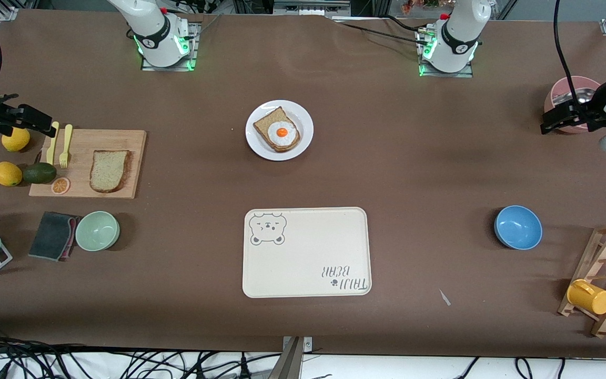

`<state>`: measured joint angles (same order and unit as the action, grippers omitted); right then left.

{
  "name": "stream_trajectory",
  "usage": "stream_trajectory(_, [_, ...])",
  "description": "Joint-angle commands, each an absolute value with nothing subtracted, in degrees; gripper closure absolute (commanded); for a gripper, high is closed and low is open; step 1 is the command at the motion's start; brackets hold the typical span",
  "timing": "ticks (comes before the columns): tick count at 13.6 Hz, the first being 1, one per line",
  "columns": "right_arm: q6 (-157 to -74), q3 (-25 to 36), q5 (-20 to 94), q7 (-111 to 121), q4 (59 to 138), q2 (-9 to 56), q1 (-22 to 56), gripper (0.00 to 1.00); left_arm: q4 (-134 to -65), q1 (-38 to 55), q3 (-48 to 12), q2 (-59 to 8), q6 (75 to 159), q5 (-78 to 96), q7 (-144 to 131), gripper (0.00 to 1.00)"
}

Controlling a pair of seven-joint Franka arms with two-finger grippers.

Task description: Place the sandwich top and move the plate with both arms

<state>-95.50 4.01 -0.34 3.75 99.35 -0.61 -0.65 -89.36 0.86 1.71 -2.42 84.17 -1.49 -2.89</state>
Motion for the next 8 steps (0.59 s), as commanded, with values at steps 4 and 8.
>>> stream_trajectory(4, [-95.4,3.6,0.4,4.9,99.1,-1.1,-1.3,0.00,-89.2,1.1,1.7,-1.5,84.3,-3.0,-2.4,0.00])
stream_trajectory(8, [-95.2,3.6,0.4,4.9,99.0,-0.9,-1.2,0.00,-89.2,1.1,1.7,-1.7,84.4,-2.8,-2.4,0.00])
